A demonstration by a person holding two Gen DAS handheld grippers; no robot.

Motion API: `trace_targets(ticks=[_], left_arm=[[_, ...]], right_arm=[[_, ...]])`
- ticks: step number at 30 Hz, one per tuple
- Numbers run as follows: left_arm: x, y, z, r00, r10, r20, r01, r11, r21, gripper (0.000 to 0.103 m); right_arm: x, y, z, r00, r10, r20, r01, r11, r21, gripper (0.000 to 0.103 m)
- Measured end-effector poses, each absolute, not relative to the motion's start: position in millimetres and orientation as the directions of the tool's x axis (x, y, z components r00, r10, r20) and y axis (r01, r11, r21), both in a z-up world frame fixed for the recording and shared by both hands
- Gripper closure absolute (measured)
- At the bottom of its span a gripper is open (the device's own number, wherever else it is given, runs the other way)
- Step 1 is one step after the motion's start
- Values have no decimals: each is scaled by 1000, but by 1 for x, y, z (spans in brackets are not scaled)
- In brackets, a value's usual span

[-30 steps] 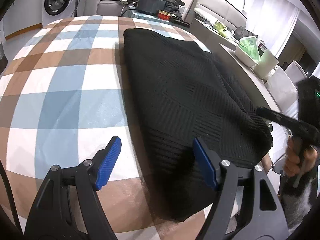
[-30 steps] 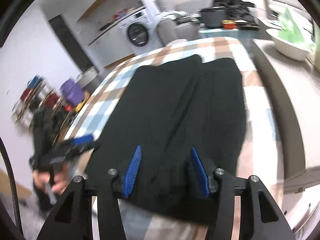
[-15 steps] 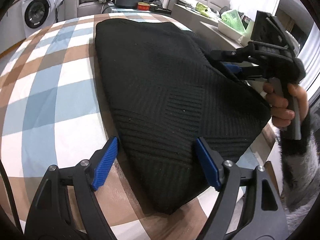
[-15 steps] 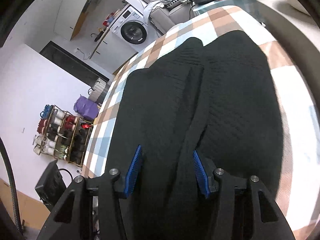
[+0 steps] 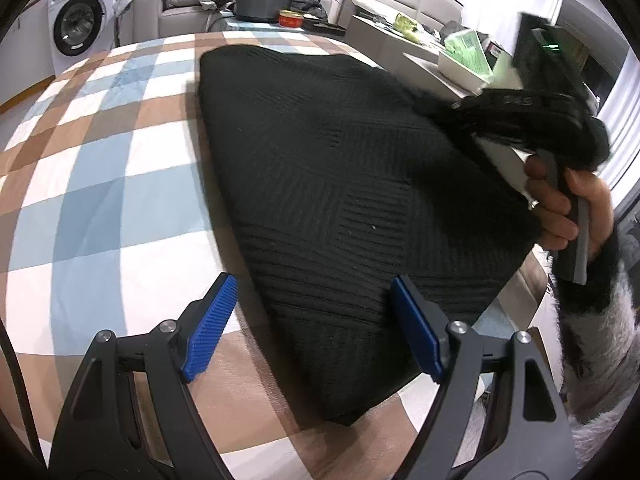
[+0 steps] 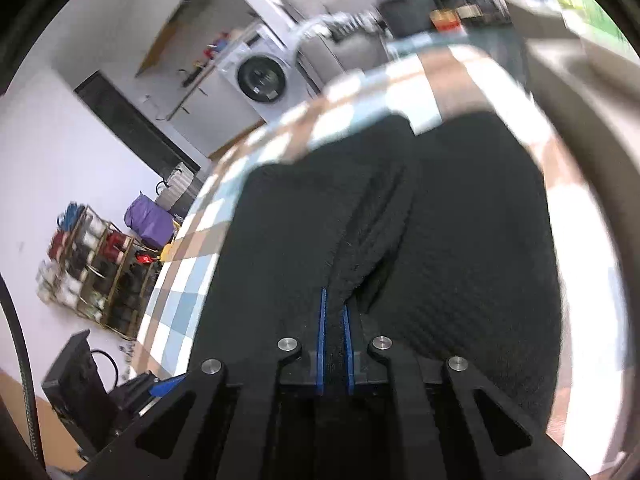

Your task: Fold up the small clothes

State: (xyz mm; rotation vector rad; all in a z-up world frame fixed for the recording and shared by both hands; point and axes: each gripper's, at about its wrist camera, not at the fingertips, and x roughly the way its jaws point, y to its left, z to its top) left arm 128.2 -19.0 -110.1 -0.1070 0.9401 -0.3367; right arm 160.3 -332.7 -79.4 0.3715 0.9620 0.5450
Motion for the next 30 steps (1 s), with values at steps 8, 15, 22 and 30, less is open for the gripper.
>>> trace_targets(ticks=[8, 15, 22, 30], left_arm=[[130, -3, -94, 581, -312, -752, 202, 950, -239, 26], [141, -6, -105, 545, -319, -776, 190, 948, -256, 26], [142, -10, -110, 541, -317, -779, 180, 948, -261, 26], [140, -20, -110, 533, -329, -780, 208, 944, -256, 26]], right_arm=[[129, -347, -19, 598, 504, -623, -320, 863, 391, 97], [133, -389, -71, 570, 356, -741, -126, 929, 349, 96], [136, -410, -93, 494, 470, -731, -95, 865, 492, 73], [87, -419, -85, 407, 582, -704, -146, 802, 579, 70]])
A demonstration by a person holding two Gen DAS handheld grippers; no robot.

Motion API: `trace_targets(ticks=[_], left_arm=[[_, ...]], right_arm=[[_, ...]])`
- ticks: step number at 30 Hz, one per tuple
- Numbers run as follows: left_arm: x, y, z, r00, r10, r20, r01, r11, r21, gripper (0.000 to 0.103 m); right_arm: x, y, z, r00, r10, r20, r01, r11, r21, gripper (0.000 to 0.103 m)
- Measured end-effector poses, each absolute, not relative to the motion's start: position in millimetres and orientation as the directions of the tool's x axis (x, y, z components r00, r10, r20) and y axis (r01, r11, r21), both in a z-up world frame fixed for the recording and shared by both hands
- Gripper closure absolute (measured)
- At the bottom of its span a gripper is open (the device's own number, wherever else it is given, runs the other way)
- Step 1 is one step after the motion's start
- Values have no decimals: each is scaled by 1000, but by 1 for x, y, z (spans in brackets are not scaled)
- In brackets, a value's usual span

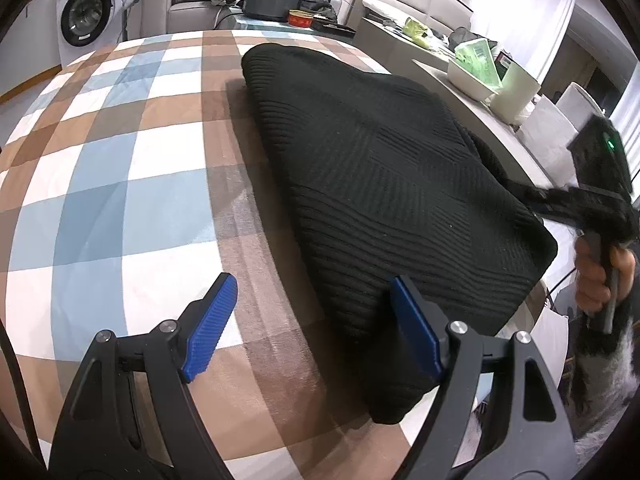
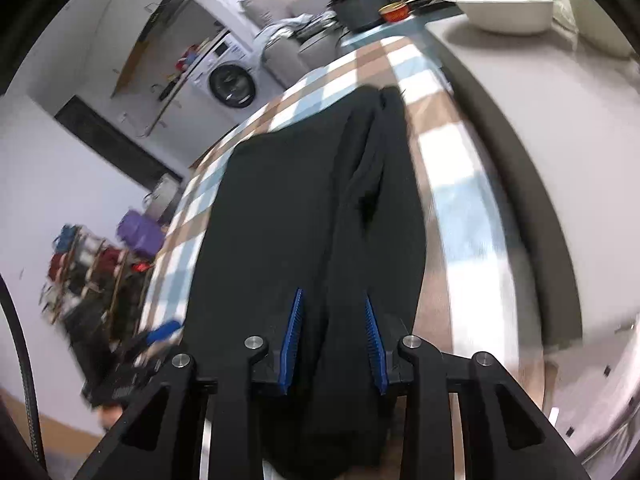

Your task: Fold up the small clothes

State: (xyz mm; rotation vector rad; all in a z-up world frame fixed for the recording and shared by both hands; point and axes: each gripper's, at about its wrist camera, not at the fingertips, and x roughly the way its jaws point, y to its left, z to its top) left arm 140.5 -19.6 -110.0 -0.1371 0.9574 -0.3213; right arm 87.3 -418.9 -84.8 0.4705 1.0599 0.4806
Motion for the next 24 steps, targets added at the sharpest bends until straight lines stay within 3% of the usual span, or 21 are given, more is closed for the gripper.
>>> trace_targets(ticks=[8, 11, 15, 18, 24], left_arm=[[136, -31, -108, 535, -317, -784, 232, 946, -224, 26], [134, -31, -108, 534, -321, -782, 232, 945, -229, 26], [136, -34, -109, 530, -322, -785, 232, 945, -231, 26], [136, -36, -108, 528, -324, -785, 245, 943, -225, 26], [140, -31, -113, 519, -325, -791, 231, 944, -237, 26]], right_arm=[[55, -413, -86, 429, 493, -757, -138, 864, 485, 68], [58, -417, -67, 521, 456, -722, -145, 880, 451, 68], [72, -415, -54, 563, 493, -664, -186, 858, 479, 69], [95, -409, -71, 521, 523, -675, -167, 837, 521, 76], [130, -407, -100, 477, 546, -688, -113, 815, 569, 78]])
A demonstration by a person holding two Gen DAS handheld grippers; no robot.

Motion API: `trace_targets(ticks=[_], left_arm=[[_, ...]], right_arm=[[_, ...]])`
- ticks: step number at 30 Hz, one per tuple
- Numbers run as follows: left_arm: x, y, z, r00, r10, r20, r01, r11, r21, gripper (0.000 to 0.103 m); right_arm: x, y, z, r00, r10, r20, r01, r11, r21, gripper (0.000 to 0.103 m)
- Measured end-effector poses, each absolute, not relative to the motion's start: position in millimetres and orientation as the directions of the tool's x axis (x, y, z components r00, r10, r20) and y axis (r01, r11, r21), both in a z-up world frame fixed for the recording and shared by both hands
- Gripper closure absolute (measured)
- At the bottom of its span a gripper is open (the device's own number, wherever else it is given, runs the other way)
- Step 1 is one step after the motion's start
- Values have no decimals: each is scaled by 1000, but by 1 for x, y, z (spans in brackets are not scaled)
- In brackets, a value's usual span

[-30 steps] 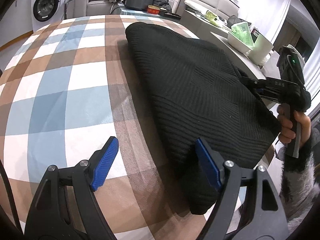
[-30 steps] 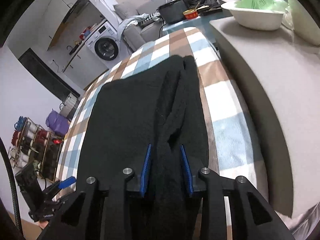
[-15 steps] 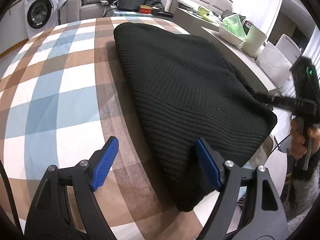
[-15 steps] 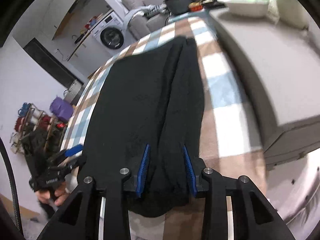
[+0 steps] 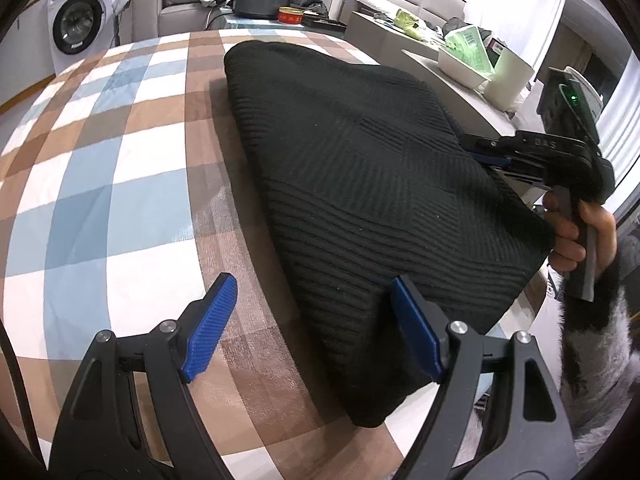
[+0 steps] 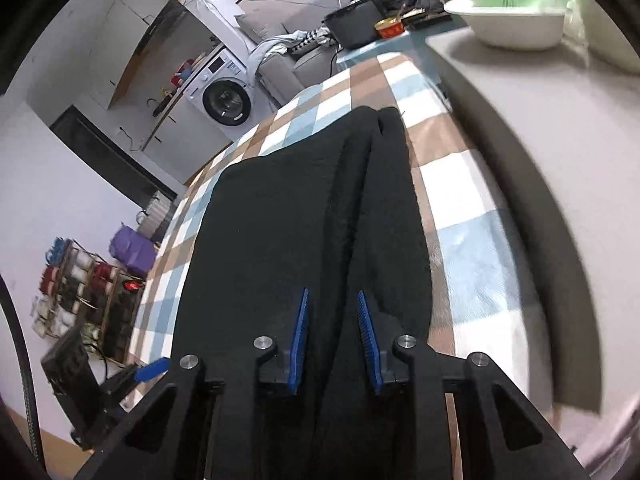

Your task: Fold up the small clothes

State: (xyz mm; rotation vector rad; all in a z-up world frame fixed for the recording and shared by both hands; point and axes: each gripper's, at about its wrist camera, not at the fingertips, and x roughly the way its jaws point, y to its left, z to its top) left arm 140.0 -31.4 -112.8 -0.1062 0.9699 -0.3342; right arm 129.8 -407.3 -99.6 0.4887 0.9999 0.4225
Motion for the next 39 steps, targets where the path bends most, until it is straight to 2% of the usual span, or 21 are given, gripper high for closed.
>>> trace_targets(ticks=[3, 8, 10, 15, 19, 24, 27, 29, 30, 31, 35, 37, 39], left_arm=[[143, -30, -115, 515, -324, -793, 223, 945, -241, 26], [142, -28, -114, 520, -327, -789, 222, 944, -244, 26], [142, -28, -114, 521, -325, -789, 222, 944, -243, 26], [138, -27, -112, 527, -319, -788, 224, 946, -233, 26], [138, -22, -113, 527, -320, -788, 209, 947, -245, 26], [142, -22, -115, 523, -331, -786, 210, 943, -258, 26], [141, -26, -114, 521, -336, -784, 221, 941, -257, 26], [139, -28, -112, 524, -334, -784, 229, 941, -248, 26], [139, -28, -111, 527, -329, -783, 229, 943, -242, 26], [139, -28, -111, 529, -325, -784, 226, 944, -240, 26], [138, -24, -109, 533, -323, -782, 212, 946, -246, 26], [140, -23, -108, 536, -322, -780, 208, 946, -247, 26], [141, -22, -108, 535, -330, -778, 202, 944, -261, 26]], right_arm=[[139, -407, -100, 487, 557, -673, -121, 806, 579, 98], [134, -402, -65, 558, 554, -619, -206, 814, 543, 99], [135, -398, -57, 582, 520, -625, -215, 840, 498, 99], [152, -377, -80, 562, 272, -781, -130, 962, 241, 98], [139, -395, -72, 560, 346, -753, -122, 933, 338, 87], [108, -411, -71, 459, 582, -671, -169, 799, 577, 78], [100, -403, -81, 410, 579, -705, -165, 807, 566, 73], [103, -397, -94, 384, 552, -740, -155, 829, 537, 73], [103, -396, -98, 382, 553, -741, -150, 828, 540, 79], [104, -395, -99, 393, 558, -731, -154, 824, 546, 93], [96, -393, -72, 482, 578, -658, -238, 809, 537, 94], [91, -392, -63, 508, 553, -661, -259, 830, 495, 94], [91, -387, -68, 522, 481, -704, -248, 876, 414, 94]])
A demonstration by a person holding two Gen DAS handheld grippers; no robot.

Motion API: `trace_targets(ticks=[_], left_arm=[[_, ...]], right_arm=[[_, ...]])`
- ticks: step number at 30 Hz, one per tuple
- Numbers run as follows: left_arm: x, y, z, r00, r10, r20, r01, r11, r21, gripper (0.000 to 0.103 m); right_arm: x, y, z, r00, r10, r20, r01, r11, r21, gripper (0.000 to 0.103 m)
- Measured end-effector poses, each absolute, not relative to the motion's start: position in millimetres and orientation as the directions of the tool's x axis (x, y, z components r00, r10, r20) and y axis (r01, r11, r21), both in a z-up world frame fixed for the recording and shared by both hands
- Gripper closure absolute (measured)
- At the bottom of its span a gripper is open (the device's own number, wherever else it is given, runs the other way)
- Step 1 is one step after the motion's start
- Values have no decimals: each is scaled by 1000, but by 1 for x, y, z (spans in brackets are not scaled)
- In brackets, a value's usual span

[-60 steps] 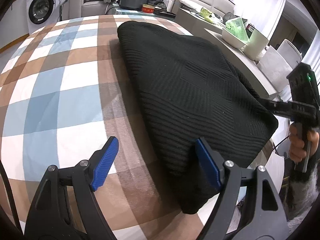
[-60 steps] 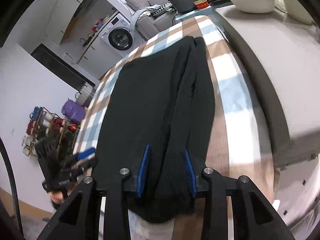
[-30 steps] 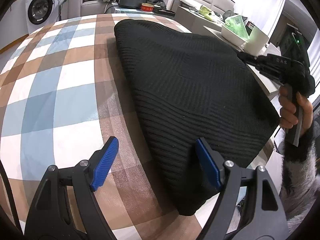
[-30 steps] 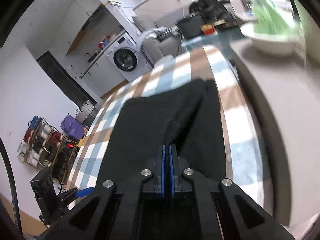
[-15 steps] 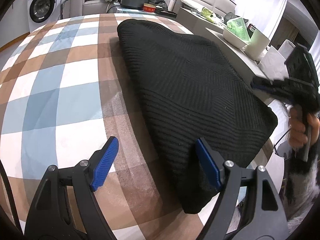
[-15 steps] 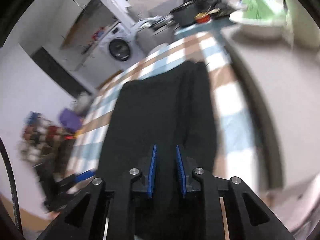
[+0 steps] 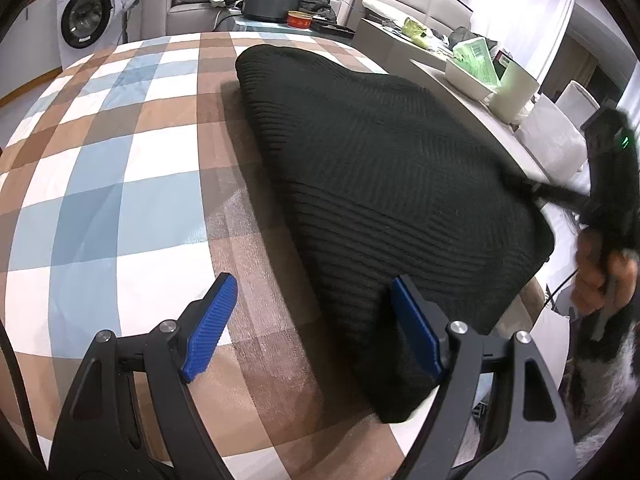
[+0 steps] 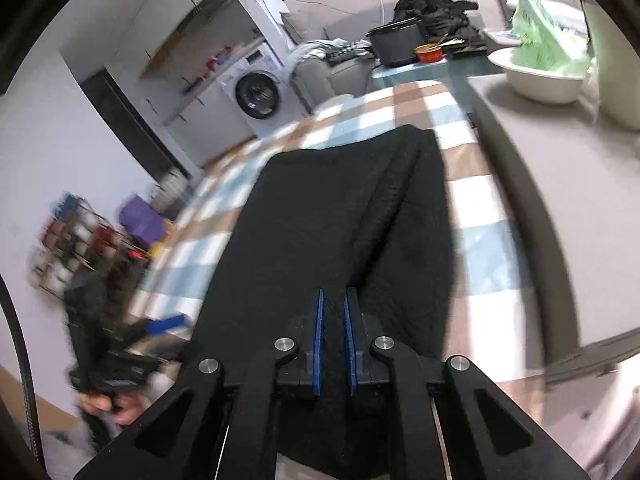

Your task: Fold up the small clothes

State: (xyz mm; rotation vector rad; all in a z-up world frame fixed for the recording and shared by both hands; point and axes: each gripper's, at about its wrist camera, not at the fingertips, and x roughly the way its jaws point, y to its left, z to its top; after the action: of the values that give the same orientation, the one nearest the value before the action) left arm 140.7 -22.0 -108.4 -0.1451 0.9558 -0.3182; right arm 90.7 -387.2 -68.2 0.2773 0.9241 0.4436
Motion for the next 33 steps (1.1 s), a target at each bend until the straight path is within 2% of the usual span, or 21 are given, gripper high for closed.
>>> trace_targets(ticks=[2, 3, 7, 10, 15, 18, 20, 21, 22, 26, 28, 30, 33], left_arm=[[140, -23, -108, 532, -332, -779, 203, 943, -263, 26], [139, -24, -108, 530, -332, -780, 207, 943, -261, 26], [132, -25, -103, 532, -338, -777, 224, 941, -256, 26], [127, -29, -99, 527, -371, -765, 250, 927, -278, 26], [117, -52, -99, 499, -402, -767, 333, 907, -259, 26], [115, -68, -109, 486, -373, -790, 362, 909, -207, 26], [114, -75, -115, 485, -344, -804, 364, 915, -173, 26], [114, -76, -116, 482, -342, -807, 363, 916, -171, 26], [113, -76, -118, 477, -343, -809, 358, 917, -178, 26], [113, -77, -119, 476, -342, -810, 365, 915, -172, 25], [113, -78, -120, 475, -336, -814, 370, 915, -162, 24], [114, -81, -120, 472, -324, -820, 374, 916, -147, 23], [116, -81, -120, 466, -315, -827, 373, 917, -139, 23]], right_arm=[[94, -379, -88, 504, 372, -780, -224, 928, 298, 92], [96, -376, -97, 477, 357, -803, -219, 933, 285, 91], [91, -397, -98, 444, 484, -754, -193, 873, 448, 73], [84, -416, -98, 393, 581, -713, -198, 811, 551, 72], [60, -423, -98, 334, 652, -681, -275, 758, 592, 69], [55, -416, -97, 336, 648, -684, -305, 762, 572, 69], [57, -409, -96, 351, 632, -691, -323, 774, 545, 82], [57, -406, -95, 360, 627, -691, -330, 779, 534, 92], [56, -404, -92, 365, 631, -684, -342, 775, 532, 94], [51, -401, -71, 412, 620, -668, -405, 781, 475, 97], [49, -399, -70, 418, 581, -699, -407, 807, 428, 97], [50, -394, -84, 410, 474, -779, -380, 865, 327, 97], [49, -396, -91, 398, 477, -784, -366, 866, 341, 93]])
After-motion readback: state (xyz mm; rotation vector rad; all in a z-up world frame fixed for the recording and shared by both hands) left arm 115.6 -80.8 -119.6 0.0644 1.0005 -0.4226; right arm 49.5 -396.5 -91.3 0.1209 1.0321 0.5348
